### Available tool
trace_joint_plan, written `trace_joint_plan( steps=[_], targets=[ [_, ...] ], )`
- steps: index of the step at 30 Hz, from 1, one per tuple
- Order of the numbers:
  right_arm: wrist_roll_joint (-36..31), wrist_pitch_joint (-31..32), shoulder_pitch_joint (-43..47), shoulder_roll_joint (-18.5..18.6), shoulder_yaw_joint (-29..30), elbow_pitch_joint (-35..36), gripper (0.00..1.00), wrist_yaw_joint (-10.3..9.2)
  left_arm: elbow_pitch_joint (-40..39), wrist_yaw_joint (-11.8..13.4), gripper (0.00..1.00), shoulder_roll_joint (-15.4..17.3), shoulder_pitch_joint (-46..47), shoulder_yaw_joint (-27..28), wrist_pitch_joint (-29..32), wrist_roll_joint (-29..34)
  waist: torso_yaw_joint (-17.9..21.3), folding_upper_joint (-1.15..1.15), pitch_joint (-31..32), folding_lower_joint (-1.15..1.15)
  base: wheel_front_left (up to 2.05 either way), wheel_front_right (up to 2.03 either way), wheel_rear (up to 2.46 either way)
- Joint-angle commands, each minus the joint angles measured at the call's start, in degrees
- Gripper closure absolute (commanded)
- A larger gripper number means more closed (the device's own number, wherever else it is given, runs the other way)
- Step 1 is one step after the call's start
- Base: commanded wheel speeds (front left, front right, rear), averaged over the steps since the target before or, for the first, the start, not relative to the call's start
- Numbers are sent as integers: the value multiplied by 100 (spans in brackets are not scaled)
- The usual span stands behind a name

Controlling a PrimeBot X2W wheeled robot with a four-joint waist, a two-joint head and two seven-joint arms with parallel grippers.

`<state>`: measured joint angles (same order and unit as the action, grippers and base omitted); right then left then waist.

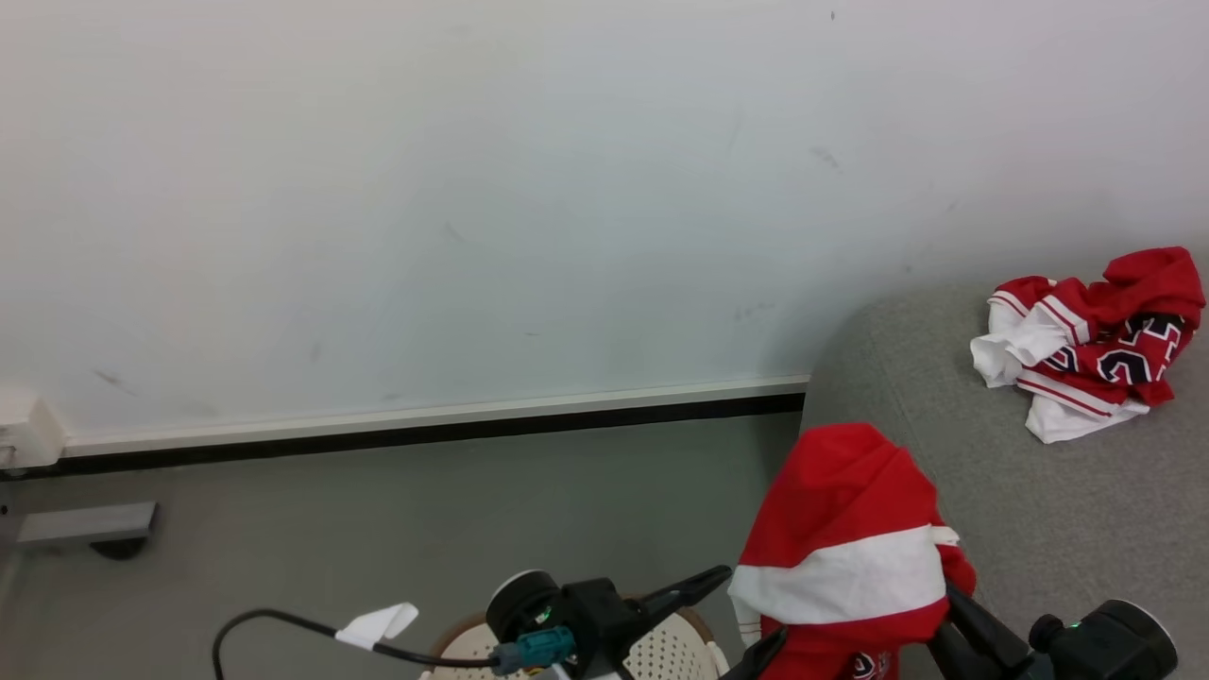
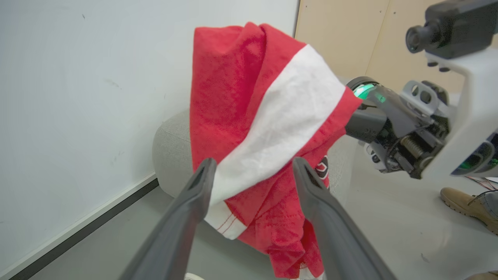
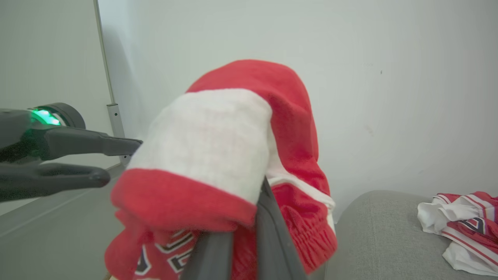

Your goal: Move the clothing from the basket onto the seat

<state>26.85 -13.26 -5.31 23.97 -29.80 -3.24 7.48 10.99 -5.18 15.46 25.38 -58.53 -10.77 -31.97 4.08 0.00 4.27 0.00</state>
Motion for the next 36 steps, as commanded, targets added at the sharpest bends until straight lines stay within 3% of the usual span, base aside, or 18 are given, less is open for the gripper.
trace_joint_plan(
  steps=[1, 13, 22, 29, 36],
  targets=[
    [-48, -55, 88, 17, 111, 23, 100, 1, 42, 34, 0, -15, -75, 15, -44, -9, 102, 0, -44, 0, 0, 0, 0],
    [-220, -100, 380, -15, 871, 208, 100, 1, 248, 203, 0, -109, -94, 91, -245, 8, 1096, 0, -261, 0, 0, 0, 0],
    [-291, -108, 552, -46, 1276, 272, 100, 1, 325, 192, 0, -178, -25, 71, -313, 25, 1645, 0, -374, 0, 0, 0, 0],
    [-330, -114, 650, -56, 1376, 301, 100, 1, 392, 179, 0, -209, -5, 70, -345, 22, 1829, 0, -394, 0, 0, 0, 0],
    [-373, -115, 661, -98, 1460, 305, 100, 1, 441, 129, 0, -226, 15, -5, -342, 24, 1774, 0, -382, 0, 0, 0, 0]
  ],
)
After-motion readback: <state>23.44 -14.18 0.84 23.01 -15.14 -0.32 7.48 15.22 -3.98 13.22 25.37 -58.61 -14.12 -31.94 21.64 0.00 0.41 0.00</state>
